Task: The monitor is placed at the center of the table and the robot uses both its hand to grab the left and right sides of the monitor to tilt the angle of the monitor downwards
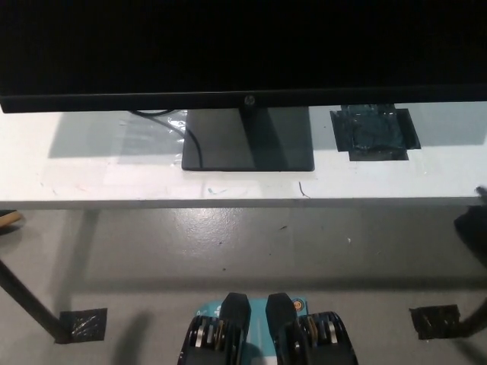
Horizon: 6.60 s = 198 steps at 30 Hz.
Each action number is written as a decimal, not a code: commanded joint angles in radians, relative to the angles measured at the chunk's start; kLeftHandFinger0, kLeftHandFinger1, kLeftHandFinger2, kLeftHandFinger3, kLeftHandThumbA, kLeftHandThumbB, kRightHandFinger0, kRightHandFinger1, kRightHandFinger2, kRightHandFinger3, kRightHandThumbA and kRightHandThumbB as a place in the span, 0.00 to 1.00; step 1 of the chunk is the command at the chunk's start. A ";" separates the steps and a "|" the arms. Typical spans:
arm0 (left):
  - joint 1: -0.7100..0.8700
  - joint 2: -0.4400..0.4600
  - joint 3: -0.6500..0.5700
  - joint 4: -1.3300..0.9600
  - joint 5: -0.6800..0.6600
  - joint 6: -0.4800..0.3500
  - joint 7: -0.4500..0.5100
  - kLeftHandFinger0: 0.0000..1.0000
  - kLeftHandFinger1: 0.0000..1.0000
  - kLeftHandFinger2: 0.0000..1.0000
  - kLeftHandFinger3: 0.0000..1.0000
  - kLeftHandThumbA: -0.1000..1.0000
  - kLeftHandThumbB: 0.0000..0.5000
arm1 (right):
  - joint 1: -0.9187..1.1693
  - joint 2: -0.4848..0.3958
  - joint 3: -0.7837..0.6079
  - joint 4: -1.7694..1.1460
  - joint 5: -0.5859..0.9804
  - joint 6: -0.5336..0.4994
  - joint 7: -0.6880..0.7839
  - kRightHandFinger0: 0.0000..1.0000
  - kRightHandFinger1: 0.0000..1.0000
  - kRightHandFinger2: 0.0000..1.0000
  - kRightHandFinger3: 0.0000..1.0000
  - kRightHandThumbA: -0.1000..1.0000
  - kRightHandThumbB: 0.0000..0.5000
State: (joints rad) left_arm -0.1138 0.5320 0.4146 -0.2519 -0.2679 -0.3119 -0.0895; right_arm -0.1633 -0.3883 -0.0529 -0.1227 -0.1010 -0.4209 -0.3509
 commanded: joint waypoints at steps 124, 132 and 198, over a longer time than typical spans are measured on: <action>-1.138 0.221 -1.107 1.358 1.010 -0.157 0.101 1.00 1.00 1.00 1.00 0.85 1.00 | -1.003 -0.201 0.346 1.058 -0.109 0.119 0.709 1.00 1.00 1.00 1.00 0.51 0.99; -1.236 0.212 -1.269 1.426 1.101 -0.110 0.201 1.00 1.00 1.00 1.00 0.76 0.99 | -1.075 -0.170 0.412 1.115 -0.235 0.084 0.514 1.00 1.00 1.00 1.00 0.44 0.97; -0.301 0.323 -0.414 0.583 0.359 0.184 0.064 1.00 1.00 1.00 1.00 1.00 0.67 | -0.296 -0.395 0.166 0.199 0.003 0.101 0.228 1.00 1.00 1.00 1.00 1.00 1.00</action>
State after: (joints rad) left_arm -0.6767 0.6596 -0.3339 0.8211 0.5106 -0.2013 0.1391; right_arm -0.6786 -0.6309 0.3049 0.6554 -0.3195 -0.2990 -0.2292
